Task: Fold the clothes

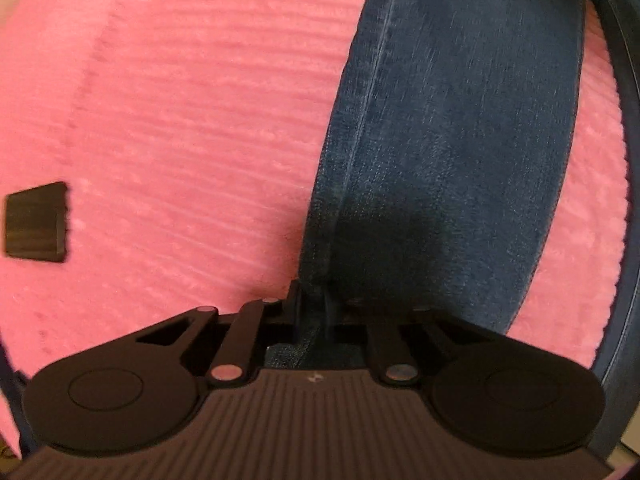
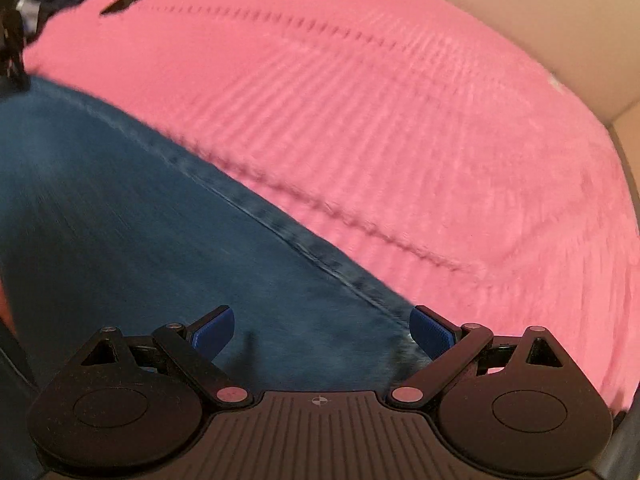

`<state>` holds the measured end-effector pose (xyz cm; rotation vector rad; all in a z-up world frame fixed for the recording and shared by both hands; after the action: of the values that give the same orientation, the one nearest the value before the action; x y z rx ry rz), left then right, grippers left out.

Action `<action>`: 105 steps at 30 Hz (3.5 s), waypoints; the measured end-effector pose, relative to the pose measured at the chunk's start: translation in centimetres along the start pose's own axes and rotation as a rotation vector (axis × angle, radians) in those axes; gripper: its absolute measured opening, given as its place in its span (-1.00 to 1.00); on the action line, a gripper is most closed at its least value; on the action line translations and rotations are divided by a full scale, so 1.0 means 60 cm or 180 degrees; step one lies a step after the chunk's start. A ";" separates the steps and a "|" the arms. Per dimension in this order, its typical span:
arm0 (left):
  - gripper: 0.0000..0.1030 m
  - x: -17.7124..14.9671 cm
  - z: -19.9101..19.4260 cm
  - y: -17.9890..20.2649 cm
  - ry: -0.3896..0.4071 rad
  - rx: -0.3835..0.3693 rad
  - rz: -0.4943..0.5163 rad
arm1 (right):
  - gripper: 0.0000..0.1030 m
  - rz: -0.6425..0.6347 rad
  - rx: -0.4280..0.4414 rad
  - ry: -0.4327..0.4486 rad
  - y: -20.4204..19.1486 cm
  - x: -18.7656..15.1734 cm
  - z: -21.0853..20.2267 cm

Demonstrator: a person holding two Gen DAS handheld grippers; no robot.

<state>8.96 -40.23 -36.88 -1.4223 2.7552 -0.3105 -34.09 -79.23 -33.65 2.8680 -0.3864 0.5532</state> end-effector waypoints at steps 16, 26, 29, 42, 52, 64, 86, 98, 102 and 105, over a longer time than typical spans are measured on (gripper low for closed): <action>-0.90 -0.034 -0.071 0.142 0.0215 0.1425 0.0195 | -0.58 -0.0671 -0.0100 -0.0309 0.080 -0.012 0.059; -0.90 -0.028 -0.190 0.196 0.0697 0.2416 -0.0005 | -0.73 -0.0802 -0.0763 0.0644 0.027 -0.065 -0.082; -0.90 -0.027 -0.228 0.213 0.0843 0.2712 -0.0067 | -0.73 -0.0849 -0.1196 0.1208 -0.021 -0.128 -0.177; -0.88 -0.094 -0.173 0.686 0.0320 0.2274 0.0266 | -0.50 -0.0117 -0.1265 0.1492 -0.233 -0.634 -0.241; -0.88 -0.084 -0.168 0.688 0.0275 0.2275 -0.0142 | 0.52 0.3124 0.0398 0.2088 -0.137 -0.686 -0.304; -0.87 -0.082 -0.181 0.692 0.0179 0.2297 -0.0145 | -0.25 0.4701 0.0702 0.1943 0.007 -0.630 -0.220; -0.88 -0.091 -0.141 0.726 0.0153 0.2114 -0.0159 | 0.30 0.4550 0.0548 0.2257 -0.031 -0.660 -0.240; -0.88 -0.098 -0.191 0.717 0.0277 0.2302 -0.0285 | -0.86 0.4508 0.0497 0.2704 -0.039 -0.672 -0.304; -0.88 -0.099 -0.170 0.733 0.0224 0.2178 -0.0241 | -0.86 0.4836 0.0440 0.2357 -0.043 -0.725 -0.236; -0.88 -0.094 -0.159 0.742 0.0142 0.2190 -0.0100 | -0.86 0.4913 0.0460 0.2375 -0.045 -0.733 -0.236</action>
<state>-24.66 -9.03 -36.30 -1.2581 2.2805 -1.1584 -77.50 -63.81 -38.17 1.6188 -2.3222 1.7083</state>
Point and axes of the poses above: each gripper's, at about its wrist camera, not at the fingertips, and z roughly the way its jaws point, y to its right, x to its top, the point moved 6 cm from there along z, roughly the way its jaws point, and after that the axes turned 9 degrees about z, right-handed, at the moved point
